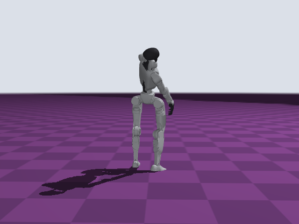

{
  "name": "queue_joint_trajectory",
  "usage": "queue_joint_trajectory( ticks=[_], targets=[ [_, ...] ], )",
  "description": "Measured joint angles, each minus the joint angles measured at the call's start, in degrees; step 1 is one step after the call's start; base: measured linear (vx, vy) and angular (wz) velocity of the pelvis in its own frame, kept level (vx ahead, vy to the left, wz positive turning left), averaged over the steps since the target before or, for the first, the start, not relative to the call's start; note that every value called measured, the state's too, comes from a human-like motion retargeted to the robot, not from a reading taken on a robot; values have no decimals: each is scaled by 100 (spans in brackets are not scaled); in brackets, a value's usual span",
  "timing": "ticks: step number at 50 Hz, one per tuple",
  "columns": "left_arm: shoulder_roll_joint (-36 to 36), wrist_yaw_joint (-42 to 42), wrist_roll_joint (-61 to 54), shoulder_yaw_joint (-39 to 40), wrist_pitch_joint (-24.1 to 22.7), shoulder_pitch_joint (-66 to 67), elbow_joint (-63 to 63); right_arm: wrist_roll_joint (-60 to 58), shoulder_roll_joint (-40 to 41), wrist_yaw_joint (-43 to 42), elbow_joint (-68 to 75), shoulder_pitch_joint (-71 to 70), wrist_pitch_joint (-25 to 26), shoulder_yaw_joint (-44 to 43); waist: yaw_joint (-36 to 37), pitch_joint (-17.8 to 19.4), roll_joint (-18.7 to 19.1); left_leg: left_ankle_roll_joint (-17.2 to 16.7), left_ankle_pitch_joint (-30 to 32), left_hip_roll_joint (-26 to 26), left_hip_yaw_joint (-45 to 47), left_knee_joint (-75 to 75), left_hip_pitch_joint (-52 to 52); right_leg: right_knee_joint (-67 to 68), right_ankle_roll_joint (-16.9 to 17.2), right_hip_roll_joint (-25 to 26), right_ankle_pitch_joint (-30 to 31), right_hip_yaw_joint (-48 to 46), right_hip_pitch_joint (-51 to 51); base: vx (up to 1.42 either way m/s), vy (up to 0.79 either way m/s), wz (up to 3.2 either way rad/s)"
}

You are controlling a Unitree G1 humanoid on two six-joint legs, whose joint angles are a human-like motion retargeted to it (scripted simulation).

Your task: Upper body actions

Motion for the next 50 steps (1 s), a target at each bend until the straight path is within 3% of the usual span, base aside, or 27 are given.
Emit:
queue_joint_trajectory(
  ticks=[4,10,15,22,25,30,36,50],
  targets=[
    [0,-341,60,0,-421,0,-1227,547,844,183,-321,-482,-85,136,227,-292,12,10,-17,-92,-123,-19,284,29,52,-93,-83,-123,331,6,5,11],
    [0,-724,-298,0,-1018,0,-3005,1915,1674,149,-1015,-1268,-352,735,735,-1059,24,42,22,-324,-313,-80,481,135,150,-360,-205,-306,570,-4,-5,9],
    [0,-659,-700,0,-2106,0,-3131,3090,1940,-502,-1695,-2255,-818,1559,995,-1556,68,96,84,-651,-564,-110,647,493,306,-819,-445,-516,751,-13,-12,18],
    [0,-232,-1449,0,-3978,0,-3131,4160,2045,-2515,-2342,-4009,-2053,2367,1174,-1643,74,182,184,-1190,-892,-175,865,1404,525,-1644,-985,-694,807,-15,-5,8],
    [0,-233,-1778,0,-4458,0,-3131,4426,2189,-3131,-2488,-4555,-2410,2481,1206,-1648,79,209,190,-1329,-962,-174,845,1717,580,-1865,-1174,-696,716,-12,2,7],
    [0,-363,-2157,0,-5144,0,-3131,4630,2356,-3363,-2673,-5314,-2583,2700,1296,-1587,83,245,234,-1625,-1050,-180,762,2186,662,-2307,-1426,-658,495,-17,1,1],
    [0,-495,-2573,0,-5530,0,-3131,4747,2415,-3494,-2734,-5804,-2652,2624,1344,-1539,79,269,229,-1793,-1031,-187,642,2601,700,-2582,-1630,-489,140,-3,7,-5],
    [0,-1252,-3245,0,-5548,0,-3131,5016,2299,-3292,-2666,-5832,-2634,2747,1732,-1710,81,278,237,-2038,-752,-207,483,3153,642,-2881,-1873,95,-588,4,2,-16]
  ],
)
